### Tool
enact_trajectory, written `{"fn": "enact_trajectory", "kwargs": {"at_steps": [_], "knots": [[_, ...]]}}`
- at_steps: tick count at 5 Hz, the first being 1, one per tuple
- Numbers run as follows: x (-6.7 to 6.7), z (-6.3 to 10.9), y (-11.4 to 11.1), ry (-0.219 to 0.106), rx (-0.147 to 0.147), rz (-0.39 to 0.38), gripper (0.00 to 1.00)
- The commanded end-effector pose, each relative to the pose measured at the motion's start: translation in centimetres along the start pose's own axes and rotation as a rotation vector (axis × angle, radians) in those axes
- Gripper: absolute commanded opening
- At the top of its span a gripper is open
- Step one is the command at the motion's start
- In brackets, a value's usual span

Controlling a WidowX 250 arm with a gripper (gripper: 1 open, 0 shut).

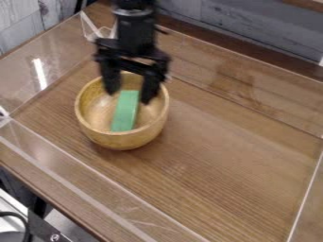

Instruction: Remove the green block from inside the brown bowl and put it on the table

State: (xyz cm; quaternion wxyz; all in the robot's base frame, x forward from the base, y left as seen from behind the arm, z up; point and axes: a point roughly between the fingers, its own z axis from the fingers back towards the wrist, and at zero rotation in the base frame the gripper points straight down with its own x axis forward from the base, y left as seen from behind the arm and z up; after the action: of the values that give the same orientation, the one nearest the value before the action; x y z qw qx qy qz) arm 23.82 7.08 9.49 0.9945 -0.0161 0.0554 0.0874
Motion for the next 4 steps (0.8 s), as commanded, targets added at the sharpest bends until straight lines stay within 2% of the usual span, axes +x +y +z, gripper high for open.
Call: {"fn": "enact_trajectory", "kwargs": {"at_steps": [1, 4], "knots": [[-0.4, 1.2, 2.5, -0.090, -0.005, 0.032, 1.00], [0.0, -0.8, 1.9, -0.084, -0.042, 0.075, 1.00]]}}
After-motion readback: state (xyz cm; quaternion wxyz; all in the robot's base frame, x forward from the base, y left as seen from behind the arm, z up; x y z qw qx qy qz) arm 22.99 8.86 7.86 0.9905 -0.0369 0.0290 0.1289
